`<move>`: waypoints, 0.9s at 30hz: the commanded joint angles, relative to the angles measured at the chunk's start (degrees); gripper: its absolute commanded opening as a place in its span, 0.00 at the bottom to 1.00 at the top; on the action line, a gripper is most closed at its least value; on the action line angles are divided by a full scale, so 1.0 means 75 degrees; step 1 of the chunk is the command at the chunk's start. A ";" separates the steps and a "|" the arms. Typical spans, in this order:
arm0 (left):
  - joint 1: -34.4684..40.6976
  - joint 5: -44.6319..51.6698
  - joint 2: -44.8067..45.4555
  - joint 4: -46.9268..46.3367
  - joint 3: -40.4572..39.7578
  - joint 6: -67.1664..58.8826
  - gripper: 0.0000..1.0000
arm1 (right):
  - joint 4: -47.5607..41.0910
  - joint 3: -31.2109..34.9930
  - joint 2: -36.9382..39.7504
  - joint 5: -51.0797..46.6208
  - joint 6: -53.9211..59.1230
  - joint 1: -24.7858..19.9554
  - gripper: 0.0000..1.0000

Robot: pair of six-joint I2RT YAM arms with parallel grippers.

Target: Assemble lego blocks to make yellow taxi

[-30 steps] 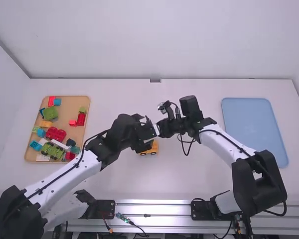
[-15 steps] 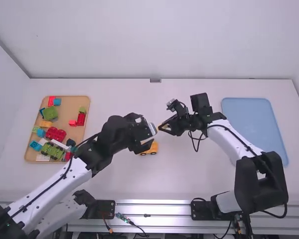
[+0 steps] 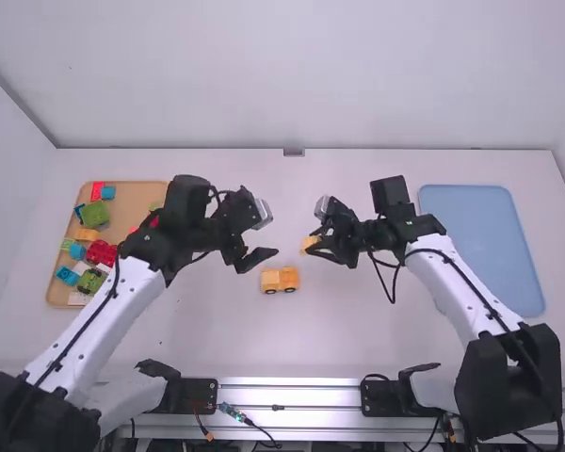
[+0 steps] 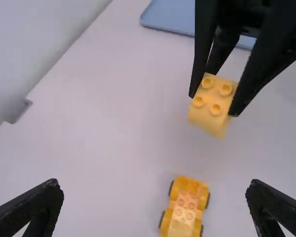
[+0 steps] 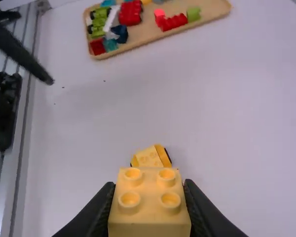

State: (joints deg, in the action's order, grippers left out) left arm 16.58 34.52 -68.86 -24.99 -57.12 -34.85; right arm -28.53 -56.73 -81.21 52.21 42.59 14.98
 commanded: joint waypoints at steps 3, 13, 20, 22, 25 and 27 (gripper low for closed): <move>0.0154 0.1597 -0.0965 -0.1760 -0.1294 -0.2145 0.99 | -0.0090 -0.0227 0.0068 0.0889 0.1236 0.0015 0.16; 0.0280 0.2052 -0.2067 -0.2358 -0.1947 -0.3022 0.95 | -0.0455 -0.0227 -0.0145 0.1303 0.2390 0.0440 0.16; 0.0726 0.1469 -0.2087 -0.2256 -0.1883 -0.2978 0.92 | -0.0283 -0.0227 -0.0145 0.1413 0.2069 0.0385 0.16; 0.0866 0.1157 -0.2087 -0.2107 -0.1851 -0.2684 0.91 | -0.0111 -0.0227 -0.0145 0.1416 0.1804 0.0335 0.15; 0.1084 0.0641 -0.2087 -0.1824 -0.1807 -0.2078 0.87 | 0.0055 -0.0227 -0.0145 0.1405 0.1553 0.0294 0.15; 0.1099 0.0425 -0.2087 -0.1702 -0.1781 -0.1807 0.81 | 0.0041 -0.0227 -0.0145 0.1376 0.1559 0.0297 0.15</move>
State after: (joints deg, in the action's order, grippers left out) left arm 24.53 40.73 -84.44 -37.89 -70.54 -52.49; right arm -28.16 -56.95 -81.80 61.39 55.64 17.23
